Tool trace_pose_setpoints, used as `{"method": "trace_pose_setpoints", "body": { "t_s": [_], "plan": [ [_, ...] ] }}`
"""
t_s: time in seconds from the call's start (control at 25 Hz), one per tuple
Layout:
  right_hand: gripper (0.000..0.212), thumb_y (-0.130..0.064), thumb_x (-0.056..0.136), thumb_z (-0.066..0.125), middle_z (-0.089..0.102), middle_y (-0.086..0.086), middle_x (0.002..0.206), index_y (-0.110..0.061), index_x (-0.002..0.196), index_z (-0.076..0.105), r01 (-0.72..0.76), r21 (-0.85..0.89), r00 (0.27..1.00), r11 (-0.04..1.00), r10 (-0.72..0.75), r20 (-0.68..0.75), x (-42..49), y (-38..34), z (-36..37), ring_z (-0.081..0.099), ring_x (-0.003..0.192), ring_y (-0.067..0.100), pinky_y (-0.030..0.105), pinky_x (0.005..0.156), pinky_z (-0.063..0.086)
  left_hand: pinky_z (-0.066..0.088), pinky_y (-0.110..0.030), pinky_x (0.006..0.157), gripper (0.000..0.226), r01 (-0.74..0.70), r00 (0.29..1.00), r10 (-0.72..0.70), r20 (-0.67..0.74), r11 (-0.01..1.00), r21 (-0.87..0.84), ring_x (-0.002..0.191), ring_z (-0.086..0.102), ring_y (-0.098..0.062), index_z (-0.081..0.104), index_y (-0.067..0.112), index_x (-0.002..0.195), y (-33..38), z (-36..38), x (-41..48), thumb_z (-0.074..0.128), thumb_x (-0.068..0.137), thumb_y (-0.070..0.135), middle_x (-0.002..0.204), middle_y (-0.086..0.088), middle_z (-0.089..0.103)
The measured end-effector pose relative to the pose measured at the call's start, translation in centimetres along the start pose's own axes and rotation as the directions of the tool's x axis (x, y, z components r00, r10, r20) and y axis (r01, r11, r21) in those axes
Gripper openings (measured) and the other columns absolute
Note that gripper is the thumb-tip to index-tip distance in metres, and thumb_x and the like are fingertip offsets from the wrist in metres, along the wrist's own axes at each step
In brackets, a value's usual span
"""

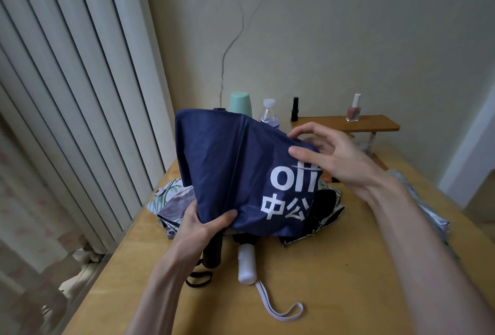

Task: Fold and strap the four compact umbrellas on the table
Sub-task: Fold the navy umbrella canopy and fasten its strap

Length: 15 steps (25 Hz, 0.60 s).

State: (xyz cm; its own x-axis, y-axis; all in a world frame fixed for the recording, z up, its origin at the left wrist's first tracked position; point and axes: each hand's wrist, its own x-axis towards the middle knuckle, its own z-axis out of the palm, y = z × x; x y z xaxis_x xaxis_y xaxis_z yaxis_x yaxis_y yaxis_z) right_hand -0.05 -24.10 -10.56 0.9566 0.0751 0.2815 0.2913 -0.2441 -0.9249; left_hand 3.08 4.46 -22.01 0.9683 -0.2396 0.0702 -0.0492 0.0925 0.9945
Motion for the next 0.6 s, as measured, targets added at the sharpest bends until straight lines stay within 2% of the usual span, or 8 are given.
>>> {"method": "trace_pose_setpoints", "body": {
  "t_s": [0.12,0.24,0.32,0.44,0.52,0.6],
  "plan": [
    [0.029,-0.031,0.088,0.078,0.078,-0.005,0.109,-0.019,0.114,0.072,-0.049,-0.032,0.996,0.998,0.051,0.068,-0.2,-0.3,0.2,0.075,0.103,0.011,0.024,0.084,0.061,0.061,-0.023,0.073,0.051,-0.009,1.000,0.010,-0.010,0.998,0.058,0.092,0.078,-0.015,0.065,0.015,0.116,0.2,0.2,-0.1,0.093,0.073,0.017,0.101,0.006,0.081],
    [0.035,-0.044,0.087,0.076,0.081,-0.006,0.104,-0.021,0.113,0.078,-0.108,-0.264,0.982,0.959,0.144,0.124,-0.4,-0.3,-0.4,0.077,0.097,0.010,0.029,0.085,0.062,0.061,-0.024,0.070,0.062,-0.021,0.999,0.024,-0.028,0.996,0.085,0.090,0.078,-0.017,0.065,0.015,0.116,0.2,0.3,0.0,0.100,0.065,0.022,0.099,0.002,0.081],
    [0.036,-0.049,0.081,0.075,0.081,-0.007,0.097,-0.021,0.104,0.080,-0.109,-0.369,0.987,0.923,0.145,0.072,-0.5,-0.3,-1.2,0.077,0.090,0.009,0.032,0.081,0.061,0.059,-0.028,0.063,0.059,-0.016,0.996,0.025,-0.082,0.994,0.107,0.077,0.077,-0.020,0.065,0.014,0.112,0.3,0.1,0.3,0.095,0.064,0.030,0.088,-0.005,0.079],
    [0.026,-0.043,0.079,0.079,0.081,-0.006,0.089,-0.021,0.093,0.080,-0.078,-0.373,0.996,0.925,0.059,-0.062,-0.6,0.3,-2.0,0.077,0.085,0.010,0.035,0.079,0.061,0.052,-0.035,0.052,0.057,-0.005,0.993,0.019,-0.118,0.993,0.121,0.056,0.064,-0.018,0.063,0.005,0.107,0.2,-0.1,0.7,0.093,0.067,0.032,0.070,-0.010,0.069],
    [0.014,-0.030,0.086,0.080,0.081,-0.005,0.091,-0.019,0.095,0.080,-0.029,-0.349,0.996,0.937,-0.003,-0.092,-0.6,0.8,-1.8,0.077,0.088,0.011,0.035,0.081,0.064,0.053,-0.032,0.052,0.056,0.002,0.992,0.013,-0.129,0.993,0.117,0.060,0.067,-0.017,0.063,0.006,0.112,0.1,-0.2,0.9,0.098,0.073,0.027,0.081,-0.012,0.072],
    [0.006,-0.018,0.093,0.076,0.081,-0.003,0.097,-0.017,0.098,0.078,0.015,-0.282,0.998,0.959,-0.032,-0.057,-0.6,1.0,-1.5,0.077,0.094,0.015,0.030,0.084,0.063,0.057,-0.029,0.056,0.057,0.004,0.989,0.012,-0.148,0.994,0.108,0.071,0.074,-0.021,0.064,0.012,0.116,-0.1,-0.4,0.9,0.098,0.073,0.025,0.095,-0.013,0.075]
  ]
}}
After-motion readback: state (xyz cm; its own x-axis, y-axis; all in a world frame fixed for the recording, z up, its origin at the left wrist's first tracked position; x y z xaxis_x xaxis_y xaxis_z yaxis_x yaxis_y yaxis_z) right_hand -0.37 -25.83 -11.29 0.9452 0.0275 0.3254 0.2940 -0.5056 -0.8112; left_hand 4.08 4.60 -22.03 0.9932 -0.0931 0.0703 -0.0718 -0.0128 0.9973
